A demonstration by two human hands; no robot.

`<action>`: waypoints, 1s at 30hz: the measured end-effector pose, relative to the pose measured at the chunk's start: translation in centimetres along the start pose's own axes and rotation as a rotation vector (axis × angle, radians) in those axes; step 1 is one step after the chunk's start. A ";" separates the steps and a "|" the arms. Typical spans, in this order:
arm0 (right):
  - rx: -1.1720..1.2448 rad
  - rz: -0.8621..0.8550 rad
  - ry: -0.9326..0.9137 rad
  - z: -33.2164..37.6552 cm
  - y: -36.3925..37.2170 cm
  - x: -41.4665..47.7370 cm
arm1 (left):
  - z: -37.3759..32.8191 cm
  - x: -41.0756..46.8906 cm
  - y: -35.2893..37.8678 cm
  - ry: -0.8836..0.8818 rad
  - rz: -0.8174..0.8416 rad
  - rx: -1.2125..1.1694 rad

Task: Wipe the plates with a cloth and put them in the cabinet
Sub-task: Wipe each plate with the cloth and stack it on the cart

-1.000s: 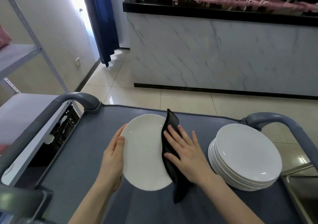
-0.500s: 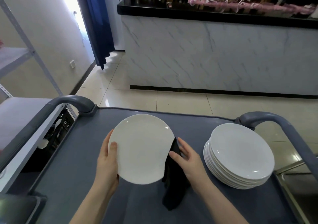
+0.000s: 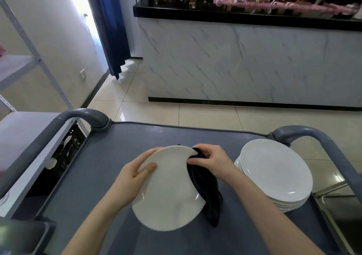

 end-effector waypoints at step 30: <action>0.007 0.053 0.020 -0.4 -0.7 -2.8 | -1.8 3.9 1.0 0.030 0.204 0.249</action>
Point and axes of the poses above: each hand's wrist, its own x-axis towards the middle knuckle, its own y-axis out of the palm, z = x × y, the point moved 1 cm from there along x, towards the middle knuckle, and after that the axes turned 11 degrees about y, right-handed, at the moved point
